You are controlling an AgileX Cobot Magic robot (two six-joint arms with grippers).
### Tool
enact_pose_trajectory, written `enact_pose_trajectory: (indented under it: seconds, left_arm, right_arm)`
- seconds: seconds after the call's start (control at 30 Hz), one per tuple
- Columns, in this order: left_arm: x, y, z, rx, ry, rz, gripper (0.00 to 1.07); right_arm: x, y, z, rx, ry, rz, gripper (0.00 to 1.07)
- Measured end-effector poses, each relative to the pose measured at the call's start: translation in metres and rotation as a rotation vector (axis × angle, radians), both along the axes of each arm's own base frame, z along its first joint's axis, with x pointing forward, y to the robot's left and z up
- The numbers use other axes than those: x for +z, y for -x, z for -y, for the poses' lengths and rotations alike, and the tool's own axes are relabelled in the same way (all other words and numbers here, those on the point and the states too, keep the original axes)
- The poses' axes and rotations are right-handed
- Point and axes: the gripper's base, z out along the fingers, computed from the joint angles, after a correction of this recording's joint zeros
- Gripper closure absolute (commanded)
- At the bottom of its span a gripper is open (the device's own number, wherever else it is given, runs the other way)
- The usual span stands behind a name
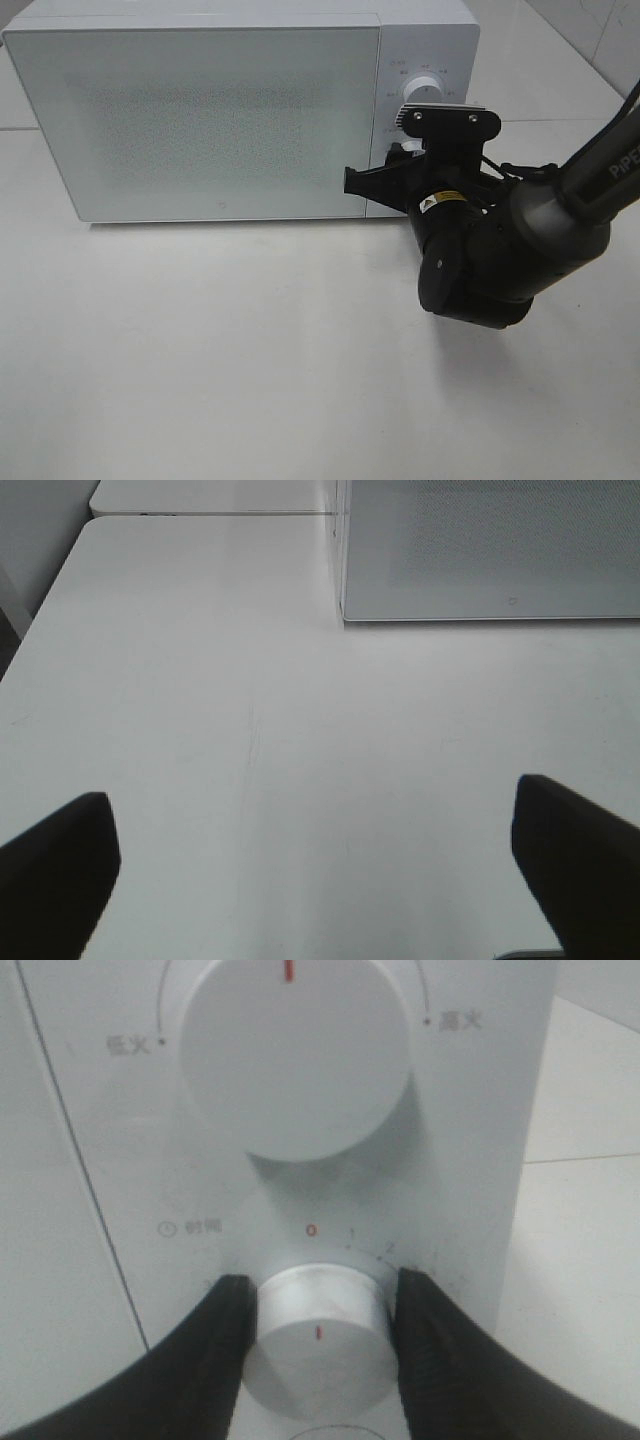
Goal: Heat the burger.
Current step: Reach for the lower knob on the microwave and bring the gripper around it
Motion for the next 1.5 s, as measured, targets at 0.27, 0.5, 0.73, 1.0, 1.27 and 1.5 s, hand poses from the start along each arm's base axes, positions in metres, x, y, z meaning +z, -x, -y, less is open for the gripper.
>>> enact_pose_trajectory:
  seconds: [0.27,0.5,0.73,1.0,1.27,1.5]
  left_arm:
    - [0.0000,0.0000,0.0000,0.000,0.000,0.000,0.07]
    - [0.0000,0.0000,0.0000,0.000,0.000,0.000,0.07]
    - [0.0000,0.0000,0.0000,0.000,0.000,0.000,0.07]
    - [0.0000,0.0000,0.0000,0.000,0.000,0.000,0.07]
    - [0.0000,0.0000,0.0000,0.000,0.000,0.000,0.07]
    - [0.0000,0.0000,0.0000,0.000,0.000,0.000,0.07]
  right_arm:
    - [-0.0003,0.0008,-0.0002,-0.029,-0.257,0.009,1.07]
    - [-0.0022,0.0011,0.0011,-0.072,-0.615,0.015,1.07]
    - [-0.0037,0.0016,0.0024,-0.109,-0.902,0.011,1.07]
    - [-0.0041,0.0016,0.0025,-0.156,-1.166,0.010,1.07]
    - [-0.0044,0.0017,0.0024,-0.202,-1.418,0.007,1.07]
    - [-0.0048,0.0017,0.0023,-0.242,-1.623,0.003,1.07]
